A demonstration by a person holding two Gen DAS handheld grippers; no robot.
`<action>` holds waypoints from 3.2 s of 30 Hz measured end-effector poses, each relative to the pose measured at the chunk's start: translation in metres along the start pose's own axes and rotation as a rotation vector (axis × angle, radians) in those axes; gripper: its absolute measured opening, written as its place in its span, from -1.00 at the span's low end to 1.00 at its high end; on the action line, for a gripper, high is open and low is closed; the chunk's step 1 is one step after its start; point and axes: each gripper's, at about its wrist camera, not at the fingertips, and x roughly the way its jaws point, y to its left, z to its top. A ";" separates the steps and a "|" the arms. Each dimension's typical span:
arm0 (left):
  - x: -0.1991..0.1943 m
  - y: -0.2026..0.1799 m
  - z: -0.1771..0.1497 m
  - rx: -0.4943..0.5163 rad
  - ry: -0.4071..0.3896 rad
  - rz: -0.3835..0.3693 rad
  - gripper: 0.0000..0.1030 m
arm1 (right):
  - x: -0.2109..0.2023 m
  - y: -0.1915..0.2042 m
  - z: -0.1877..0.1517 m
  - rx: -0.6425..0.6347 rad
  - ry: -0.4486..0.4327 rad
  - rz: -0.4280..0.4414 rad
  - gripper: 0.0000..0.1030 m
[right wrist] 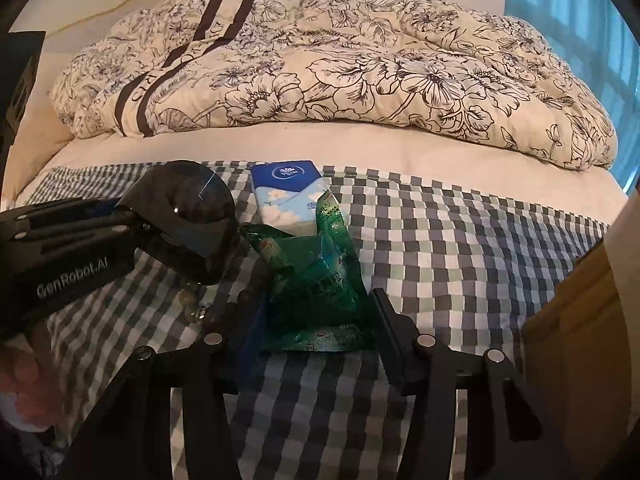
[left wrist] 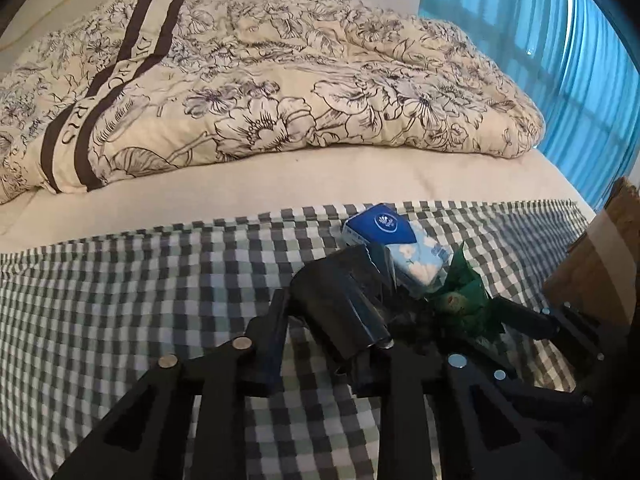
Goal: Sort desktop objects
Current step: 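Grasp the black case with the left gripper while the right gripper grasps the green bag, then lift the black case and green bag and carry both over the cardboard box, then open both grippers to drop the black case and green bag into the box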
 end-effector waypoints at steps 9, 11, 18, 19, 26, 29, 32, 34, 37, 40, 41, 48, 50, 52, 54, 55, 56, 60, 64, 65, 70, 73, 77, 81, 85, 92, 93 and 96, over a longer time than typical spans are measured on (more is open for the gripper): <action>-0.027 -0.002 -0.002 -0.001 -0.023 0.013 -0.71 | -0.033 0.001 0.000 0.001 -0.034 0.007 -0.07; -0.036 -0.003 -0.001 0.002 -0.030 0.016 -0.72 | -0.043 0.000 0.000 0.005 -0.048 0.008 -0.08; -0.093 -0.003 0.002 -0.006 -0.086 0.050 -0.71 | -0.090 0.006 0.003 0.009 -0.106 0.030 -0.08; -0.102 -0.002 0.003 -0.008 -0.097 0.054 -0.71 | -0.101 0.008 0.004 0.006 -0.119 0.034 -0.08; -0.193 -0.006 0.010 -0.029 -0.206 0.090 -0.71 | -0.176 0.021 0.012 -0.010 -0.216 0.056 -0.08; -0.233 -0.014 0.013 -0.029 -0.260 0.107 -0.71 | -0.213 0.021 0.013 -0.010 -0.264 0.057 -0.08; -0.273 -0.025 0.013 -0.035 -0.313 0.122 -0.71 | -0.250 0.019 0.012 -0.006 -0.307 0.053 -0.08; -0.298 -0.033 0.012 -0.044 -0.350 0.129 -0.71 | -0.274 0.016 0.010 -0.005 -0.334 0.042 -0.08; -0.333 -0.044 0.006 -0.059 -0.407 0.132 -0.71 | -0.301 0.012 0.005 -0.009 -0.356 0.029 -0.08; -0.361 -0.054 0.000 -0.072 -0.445 0.122 -0.71 | -0.333 0.007 0.001 -0.007 -0.389 0.008 -0.08; -0.370 -0.057 -0.002 -0.074 -0.454 0.119 -0.71 | -0.341 0.006 0.000 -0.008 -0.398 0.002 -0.08; -0.413 -0.079 -0.011 -0.080 -0.516 0.106 -0.71 | -0.392 -0.003 -0.011 -0.021 -0.462 -0.048 -0.08; -0.419 -0.086 -0.013 -0.078 -0.528 0.100 -0.71 | -0.401 -0.006 -0.012 -0.026 -0.475 -0.062 -0.08; -0.424 -0.095 -0.013 -0.073 -0.535 0.095 -0.71 | -0.411 -0.011 -0.014 -0.026 -0.488 -0.081 -0.08; -0.426 -0.105 -0.013 -0.065 -0.540 0.090 -0.71 | -0.419 -0.019 -0.016 -0.018 -0.498 -0.095 -0.08; -0.426 -0.111 -0.013 -0.060 -0.542 0.086 -0.71 | -0.422 -0.023 -0.017 -0.013 -0.500 -0.102 -0.08; -0.426 -0.117 -0.013 -0.055 -0.544 0.082 -0.71 | -0.424 -0.027 -0.018 -0.008 -0.502 -0.107 -0.08; -0.423 -0.140 -0.011 -0.032 -0.540 0.062 -0.71 | -0.432 -0.049 -0.022 0.020 -0.509 -0.132 -0.08; -0.413 -0.164 -0.008 -0.012 -0.533 0.031 -0.71 | -0.438 -0.070 -0.026 0.044 -0.511 -0.166 -0.08; -0.411 -0.171 -0.007 -0.005 -0.531 0.022 -0.71 | -0.438 -0.074 -0.027 0.048 -0.511 -0.175 -0.08; -0.399 -0.201 -0.004 0.027 -0.519 -0.012 -0.71 | -0.442 -0.100 -0.031 0.069 -0.507 -0.221 -0.08; -0.388 -0.217 -0.002 0.047 -0.501 -0.027 -0.71 | -0.440 -0.115 -0.032 0.088 -0.498 -0.238 -0.08; -0.372 -0.237 0.000 0.071 -0.474 -0.046 -0.71 | -0.435 -0.134 -0.035 0.113 -0.480 -0.252 -0.08; -0.352 -0.253 0.003 0.089 -0.441 -0.061 -0.71 | -0.424 -0.152 -0.037 0.132 -0.452 -0.258 -0.08; -0.324 -0.270 0.005 0.105 -0.395 -0.078 -0.71 | -0.406 -0.169 -0.040 0.144 -0.405 -0.253 -0.08; -0.261 -0.292 0.007 0.130 -0.296 -0.096 -0.71 | -0.359 -0.195 -0.050 0.164 -0.309 -0.240 -0.08; -0.252 -0.295 0.006 0.134 -0.282 -0.097 -0.71 | -0.350 -0.199 -0.051 0.167 -0.291 -0.237 -0.08; -0.225 -0.299 0.006 0.140 -0.242 -0.100 -0.71 | -0.329 -0.207 -0.054 0.171 -0.249 -0.230 -0.08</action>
